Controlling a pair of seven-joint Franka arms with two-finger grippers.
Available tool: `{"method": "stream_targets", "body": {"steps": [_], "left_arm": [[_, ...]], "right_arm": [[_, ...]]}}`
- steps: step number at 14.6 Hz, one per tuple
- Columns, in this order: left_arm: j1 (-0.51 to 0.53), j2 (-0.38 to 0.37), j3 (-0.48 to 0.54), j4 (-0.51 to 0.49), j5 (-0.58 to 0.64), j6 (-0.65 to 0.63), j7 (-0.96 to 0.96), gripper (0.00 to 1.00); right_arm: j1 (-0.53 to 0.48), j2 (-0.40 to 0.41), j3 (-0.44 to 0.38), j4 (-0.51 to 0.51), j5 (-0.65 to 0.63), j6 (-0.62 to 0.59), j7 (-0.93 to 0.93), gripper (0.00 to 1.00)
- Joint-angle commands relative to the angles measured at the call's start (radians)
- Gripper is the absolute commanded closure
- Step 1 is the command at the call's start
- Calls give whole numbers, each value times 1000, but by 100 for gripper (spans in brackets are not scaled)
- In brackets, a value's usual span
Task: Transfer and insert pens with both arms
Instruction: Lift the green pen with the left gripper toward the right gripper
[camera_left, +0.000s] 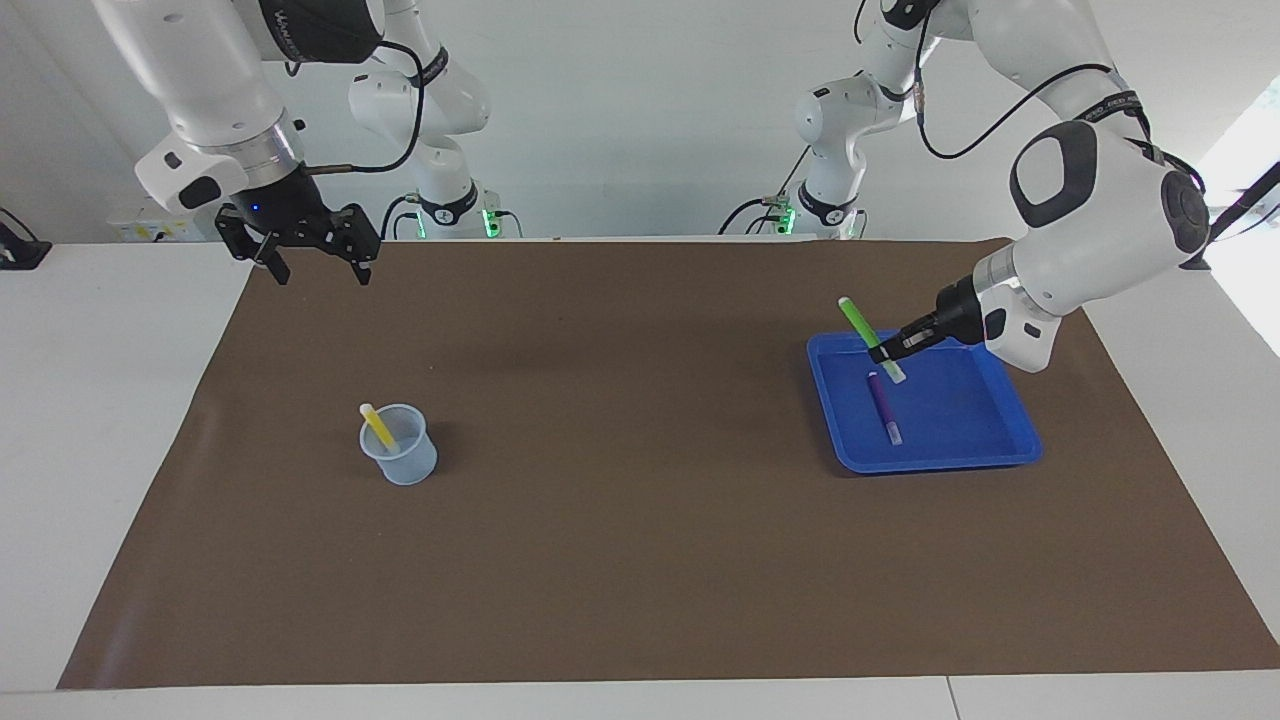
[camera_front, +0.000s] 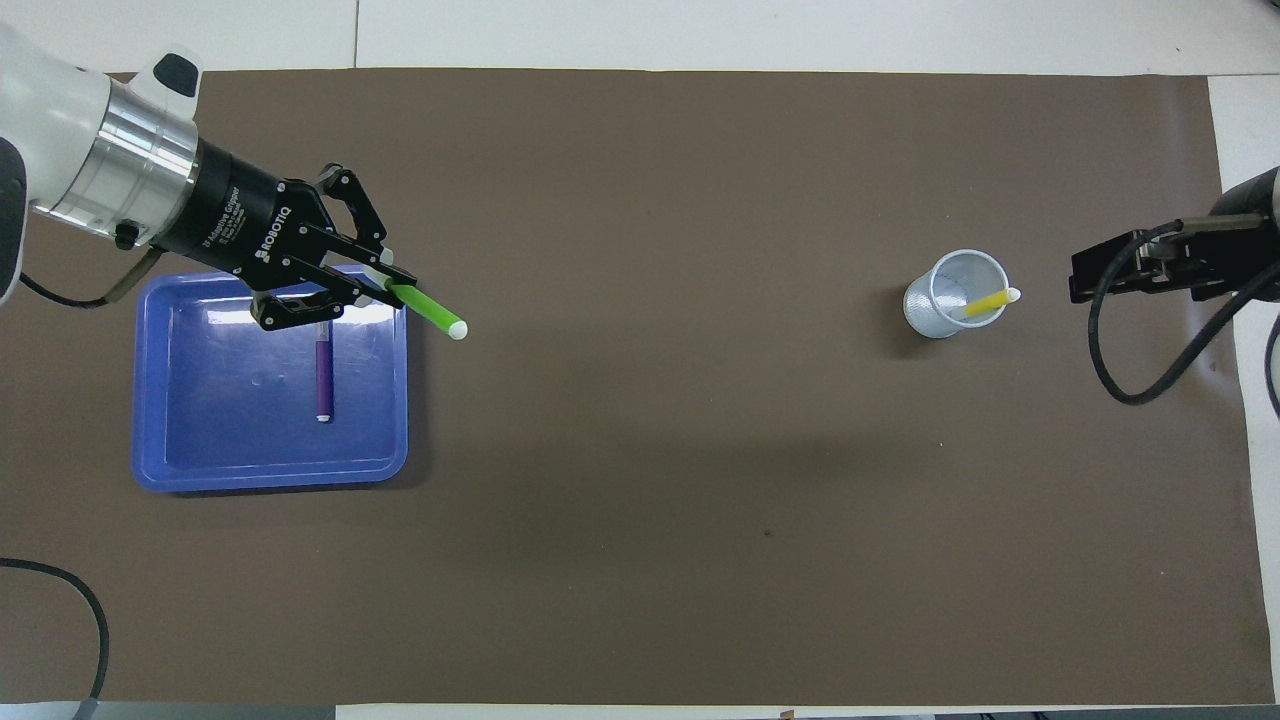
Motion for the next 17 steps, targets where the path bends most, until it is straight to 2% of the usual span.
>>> {"method": "stream_targets", "body": {"steps": [1, 2, 5, 8, 12, 15, 17], "left_arm": [[-6, -29, -31, -56, -113, 74, -210, 100], [-16, -40, -42, -84, -155, 108, -256, 100], [-68, -96, -44, -192, -285, 229, -336, 100], [-113, -165, -44, -327, -422, 353, -341, 100], [-176, -208, -44, -410, -562, 477, -338, 100], [-231, -239, -44, -486, -632, 595, -325, 100], [-231, -245, -45, -493, -684, 608, -315, 100]], "right_arm": [[6, -22, -2, -15, 14, 6, 24, 0], [6, -22, 2, -10, 65, 8, 47, 0], [4, -25, 6, 2, 323, 11, 145, 0], [3, -25, 64, 7, 447, 64, 211, 0], [3, -32, 215, -39, 469, 242, 413, 0], [4, -26, 266, -59, 469, 305, 426, 0], [3, -28, 291, -71, 471, 335, 435, 0]]}}
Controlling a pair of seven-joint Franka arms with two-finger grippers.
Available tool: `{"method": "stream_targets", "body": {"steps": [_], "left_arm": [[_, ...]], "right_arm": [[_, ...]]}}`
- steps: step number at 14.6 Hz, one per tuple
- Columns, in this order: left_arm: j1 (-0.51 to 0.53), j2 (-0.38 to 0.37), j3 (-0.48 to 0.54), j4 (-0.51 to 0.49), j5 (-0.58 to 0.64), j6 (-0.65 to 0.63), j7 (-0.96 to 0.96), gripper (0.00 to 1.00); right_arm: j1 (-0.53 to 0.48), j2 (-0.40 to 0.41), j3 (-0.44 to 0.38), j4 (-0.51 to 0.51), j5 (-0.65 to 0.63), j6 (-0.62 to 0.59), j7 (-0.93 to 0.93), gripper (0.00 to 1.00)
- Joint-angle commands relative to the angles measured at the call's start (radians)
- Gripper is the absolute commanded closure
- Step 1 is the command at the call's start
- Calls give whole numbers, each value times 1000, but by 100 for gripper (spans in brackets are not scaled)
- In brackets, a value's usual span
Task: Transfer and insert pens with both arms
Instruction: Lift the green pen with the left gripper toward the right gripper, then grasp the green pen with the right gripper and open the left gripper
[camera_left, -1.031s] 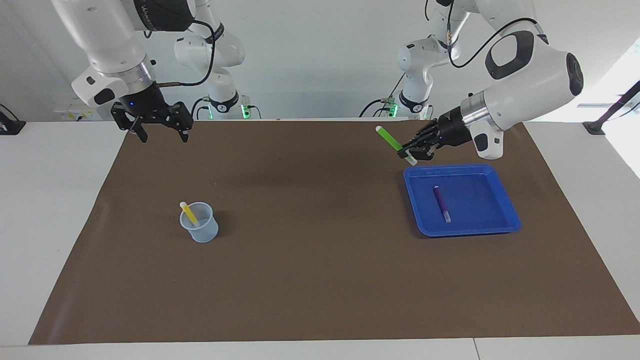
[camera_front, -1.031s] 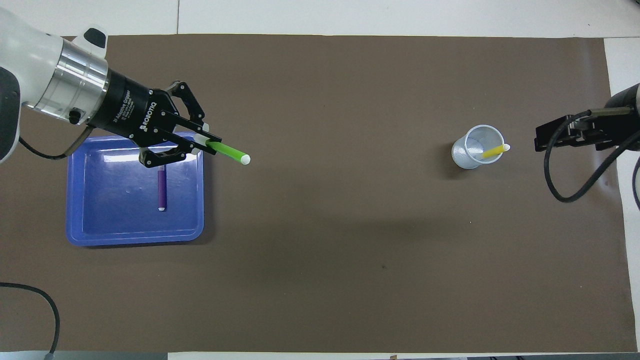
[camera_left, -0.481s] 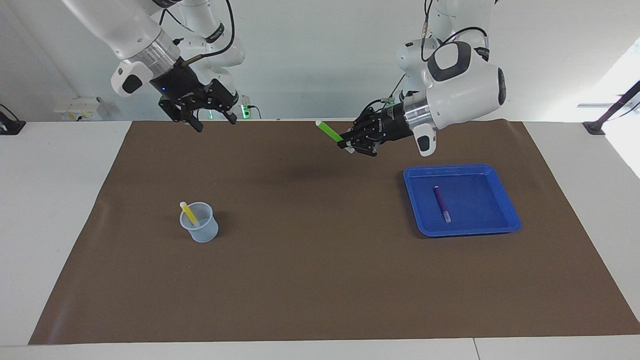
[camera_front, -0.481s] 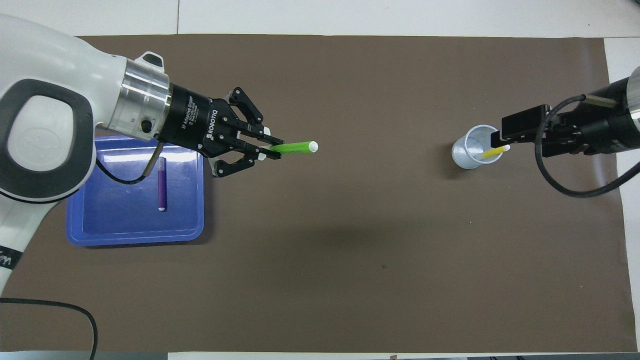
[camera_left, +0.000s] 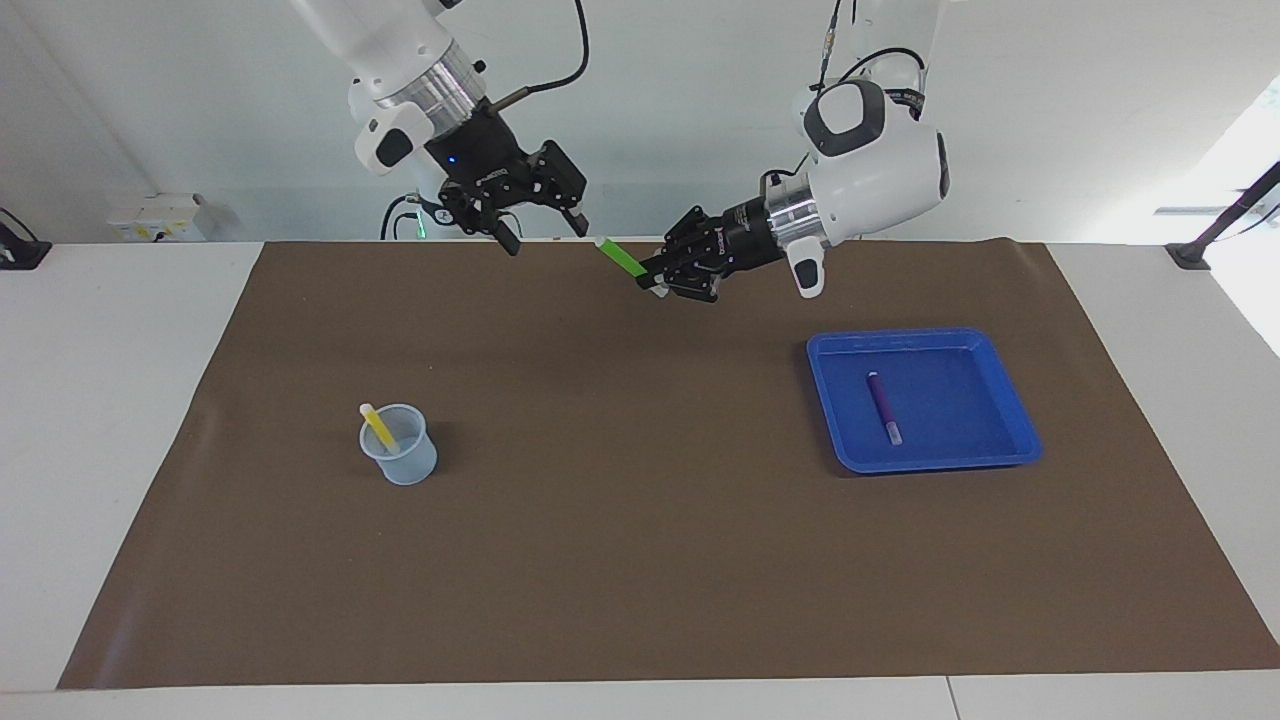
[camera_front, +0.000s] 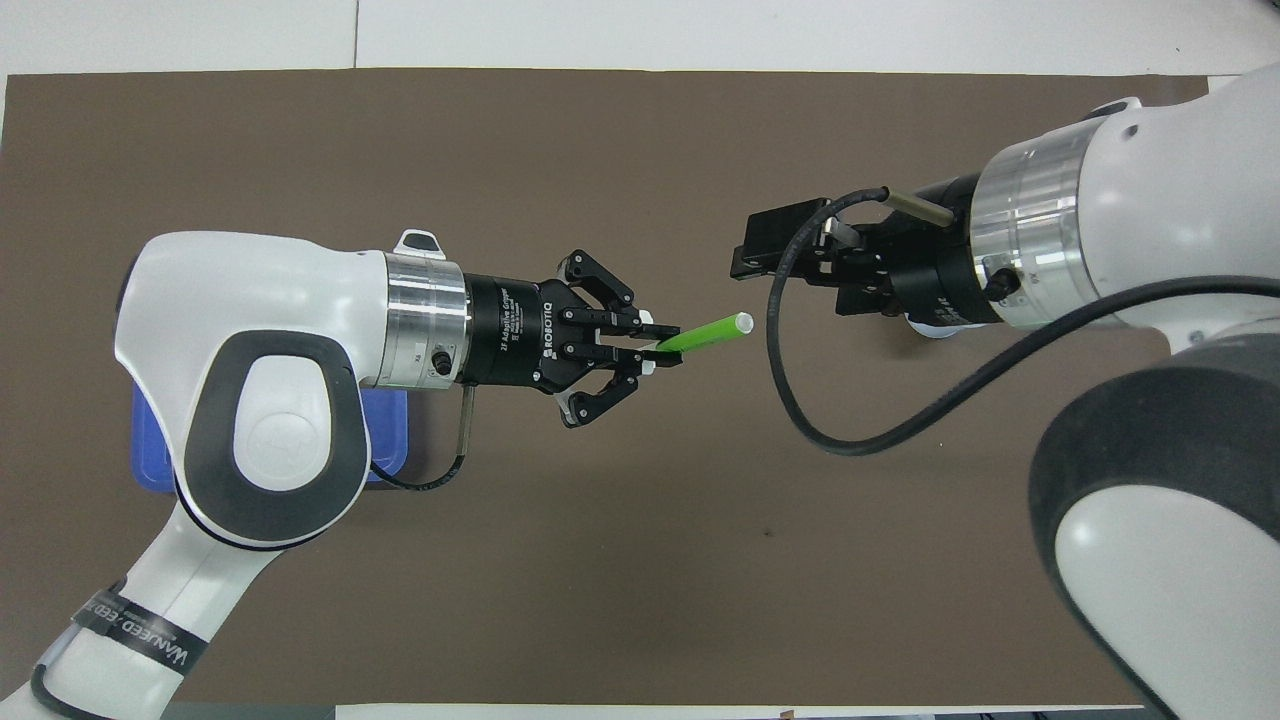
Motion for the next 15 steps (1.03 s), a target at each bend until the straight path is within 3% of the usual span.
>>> {"method": "stream_targets", "body": {"steps": [1, 5, 10, 11, 13, 15], "left_arm": [[-7, -49, 12, -51, -94, 36, 16, 100], [-10, -50, 10, -57, -127, 69, 18, 100], [-16, -55, 12, -60, -156, 70, 27, 100], [-16, -55, 12, -60, -156, 70, 29, 100], [-16, -55, 12, -60, -159, 70, 30, 100], [-15, -56, 12, -67, -160, 70, 30, 100]], "right_arm": [[-15, -12, 27, -42, 22, 42, 14, 0], [-15, -45, 38, -129, 23, 112, 13, 0], [-15, -51, 61, -135, 22, 120, 13, 4], [-15, -51, 61, -134, 22, 120, 10, 9], [-15, -48, 62, -131, 20, 144, 5, 32], [-15, -46, 70, -128, 20, 155, 11, 69]]}}
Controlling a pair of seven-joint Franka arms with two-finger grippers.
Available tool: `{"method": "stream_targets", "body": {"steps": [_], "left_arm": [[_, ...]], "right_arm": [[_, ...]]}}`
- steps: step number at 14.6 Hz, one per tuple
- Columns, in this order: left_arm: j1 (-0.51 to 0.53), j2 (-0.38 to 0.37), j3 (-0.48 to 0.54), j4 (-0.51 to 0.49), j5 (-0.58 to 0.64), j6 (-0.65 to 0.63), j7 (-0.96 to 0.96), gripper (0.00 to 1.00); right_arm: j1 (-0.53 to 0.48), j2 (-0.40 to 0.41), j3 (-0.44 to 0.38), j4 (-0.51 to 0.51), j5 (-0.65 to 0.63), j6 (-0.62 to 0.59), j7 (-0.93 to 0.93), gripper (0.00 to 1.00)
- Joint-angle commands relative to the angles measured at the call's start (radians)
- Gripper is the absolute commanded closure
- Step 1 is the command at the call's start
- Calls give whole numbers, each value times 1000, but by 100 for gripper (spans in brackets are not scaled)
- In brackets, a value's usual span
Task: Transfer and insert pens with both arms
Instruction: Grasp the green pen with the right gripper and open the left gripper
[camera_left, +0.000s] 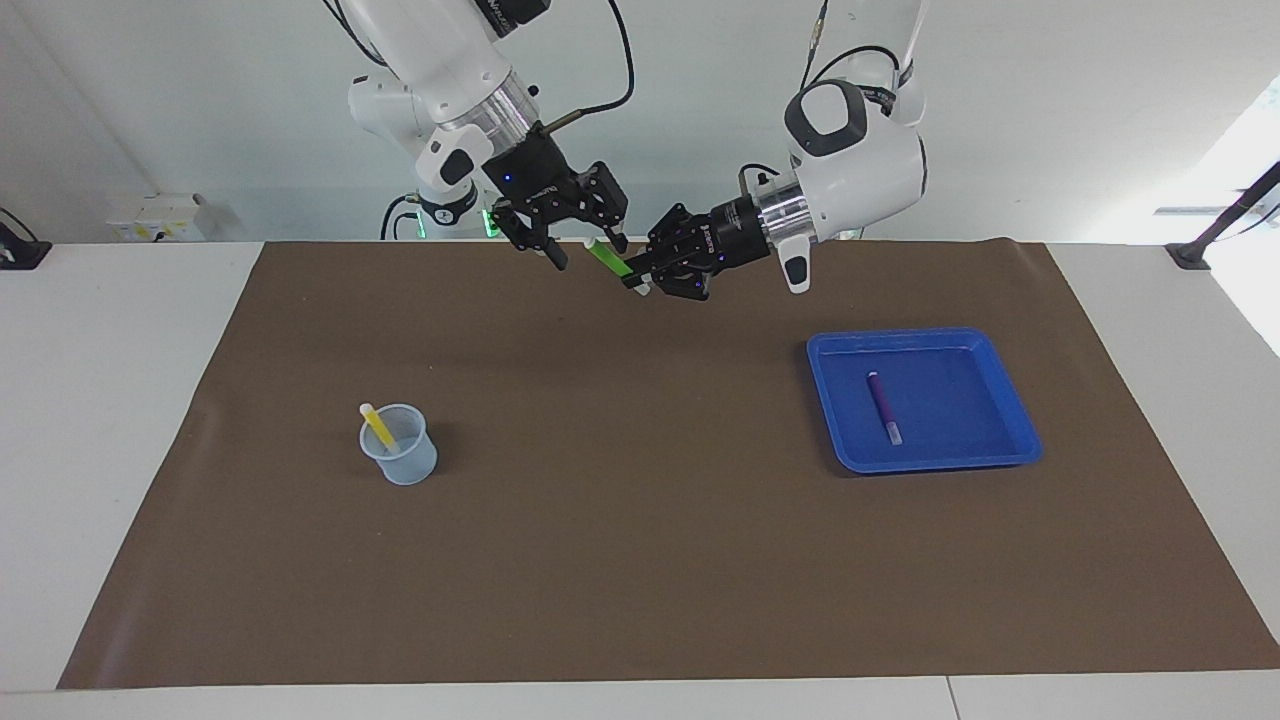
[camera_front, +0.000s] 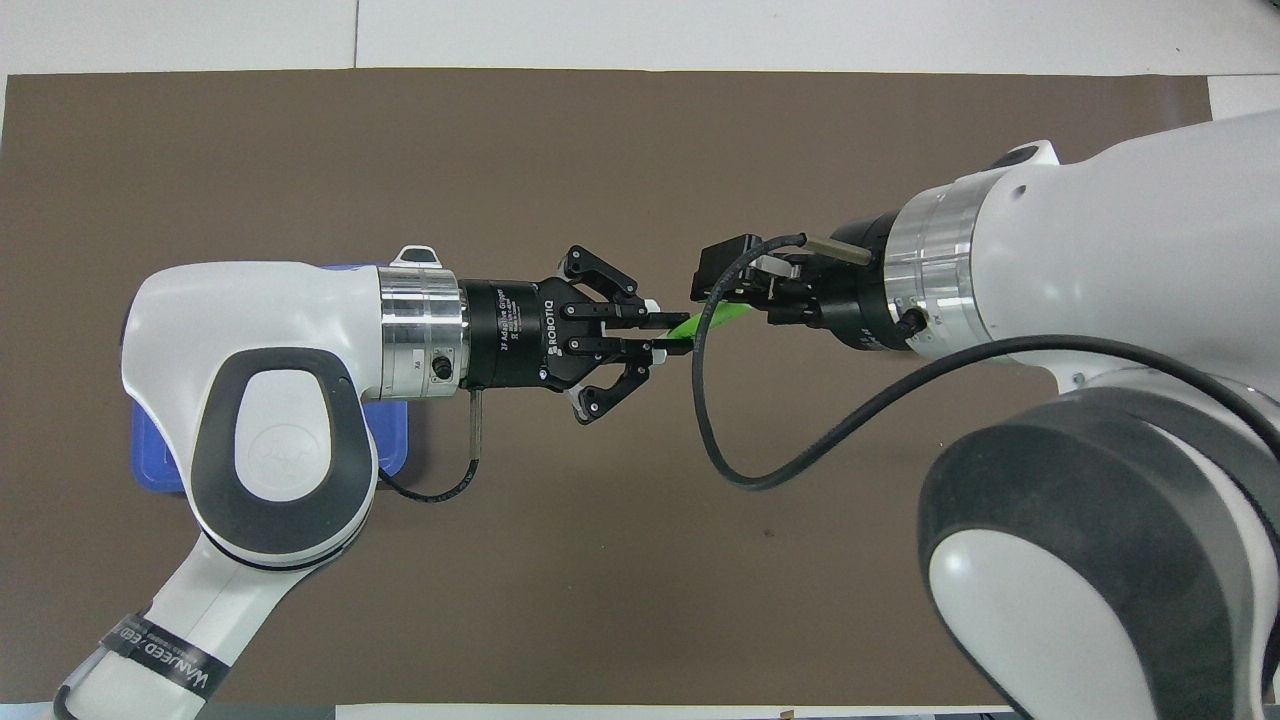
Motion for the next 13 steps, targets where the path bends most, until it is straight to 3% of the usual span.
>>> {"method": "stream_targets", "body": {"steps": [1, 2, 9, 10, 13], "left_arm": [[-11, -40, 10, -45, -35, 22, 18, 100], [-12, -40, 10, -45, -41, 22, 20, 100], [-26, -46, 10, -47, -61, 74, 30, 100], [-46, -46, 10, -45, -61, 103, 38, 1], [-52, -56, 13, -54, -53, 116, 46, 0]], "right_arm": [[-14, -19, 23, -25, 20, 30, 7, 93], [-14, -18, 23, -24, 20, 42, 5, 100], [-14, -18, 26, -25, -3, 47, -4, 100], [-14, -18, 25, -27, -17, 49, -4, 100], [-25, -21, 9, -39, -60, 47, -19, 100]]}}
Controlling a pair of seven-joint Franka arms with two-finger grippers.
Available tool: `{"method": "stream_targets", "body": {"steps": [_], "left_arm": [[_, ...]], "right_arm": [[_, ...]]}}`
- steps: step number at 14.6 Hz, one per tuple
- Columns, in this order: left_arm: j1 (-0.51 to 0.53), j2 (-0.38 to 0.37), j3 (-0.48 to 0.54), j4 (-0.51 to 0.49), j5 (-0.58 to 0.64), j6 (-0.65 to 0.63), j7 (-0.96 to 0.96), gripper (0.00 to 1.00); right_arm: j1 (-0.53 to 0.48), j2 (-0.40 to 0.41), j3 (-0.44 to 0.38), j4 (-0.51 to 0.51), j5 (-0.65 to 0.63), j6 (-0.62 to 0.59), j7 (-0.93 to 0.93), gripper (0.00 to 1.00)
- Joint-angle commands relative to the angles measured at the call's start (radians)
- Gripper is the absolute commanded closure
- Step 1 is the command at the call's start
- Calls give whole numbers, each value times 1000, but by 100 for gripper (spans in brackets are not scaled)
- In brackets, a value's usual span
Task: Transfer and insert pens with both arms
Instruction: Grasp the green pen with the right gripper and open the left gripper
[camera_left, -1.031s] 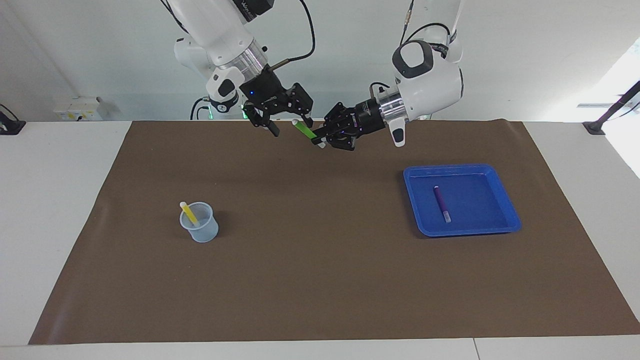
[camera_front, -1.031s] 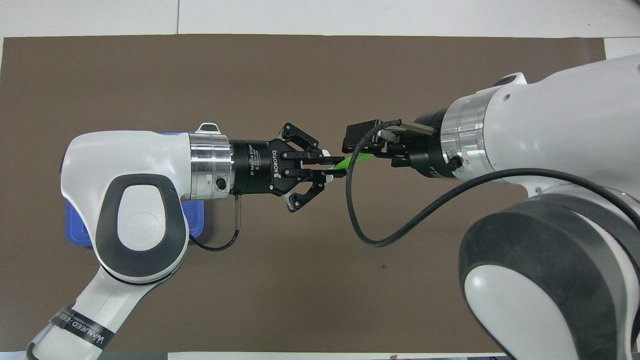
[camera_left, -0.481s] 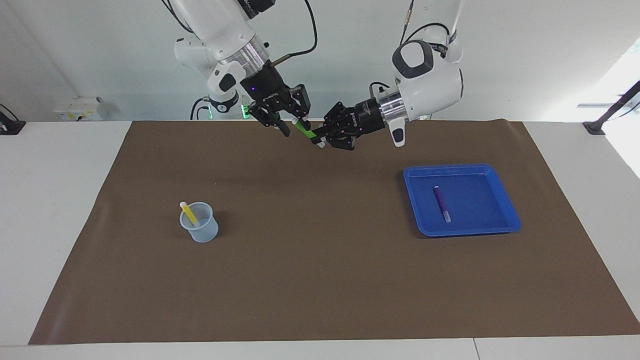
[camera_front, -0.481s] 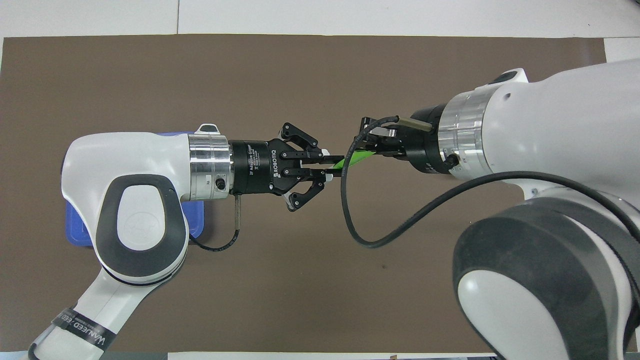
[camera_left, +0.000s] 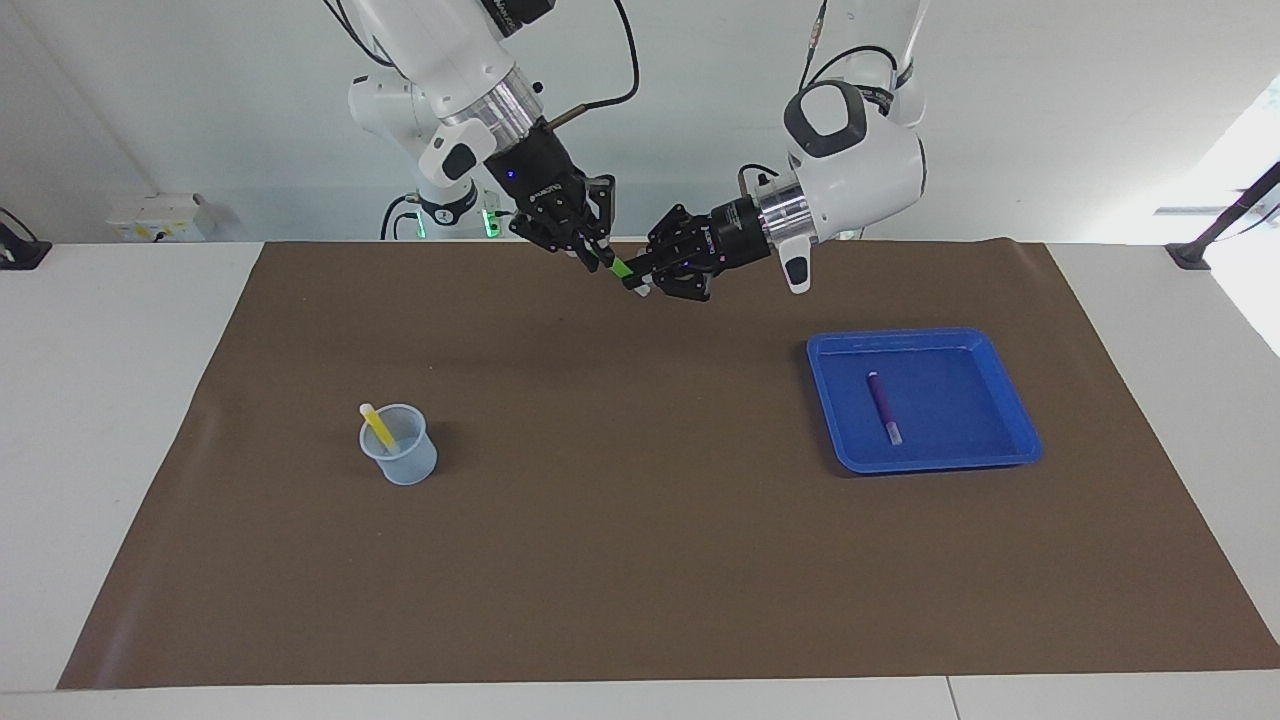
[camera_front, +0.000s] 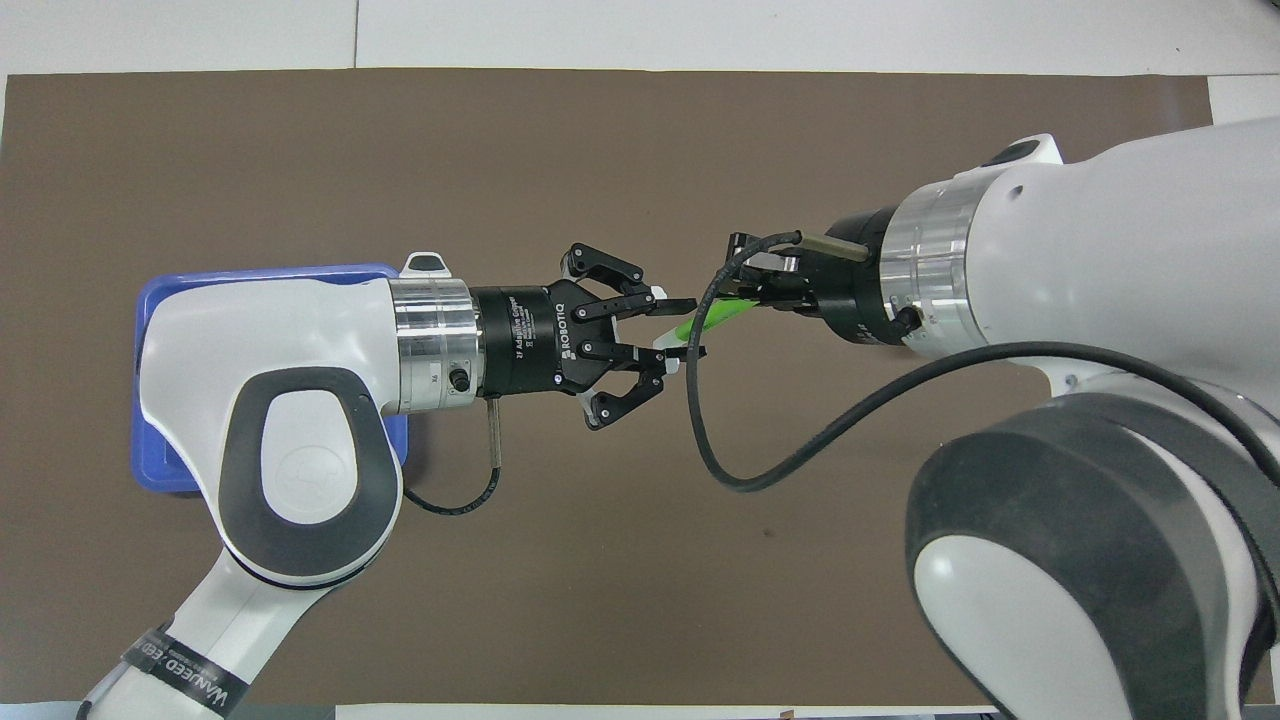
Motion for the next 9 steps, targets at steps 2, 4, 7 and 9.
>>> {"method": "stream_targets", "body": {"steps": [2, 4, 7, 9], "left_arm": [[-6, -44, 17, -41, 4, 15, 20, 0], [-3, -44, 18, -41, 84, 4, 20, 0], [69, -39, 18, -29, 248, -88, 20, 0], [132, -23, 18, 18, 425, -207, 22, 0]], "right_arm": [[-20, -25, -35, -54, -48, 8, -62, 100], [-20, -34, -70, -71, -101, -8, -113, 100], [-22, -57, -138, -116, -247, -41, -316, 100], [-23, -64, -188, -136, -290, -32, -445, 100]]}}
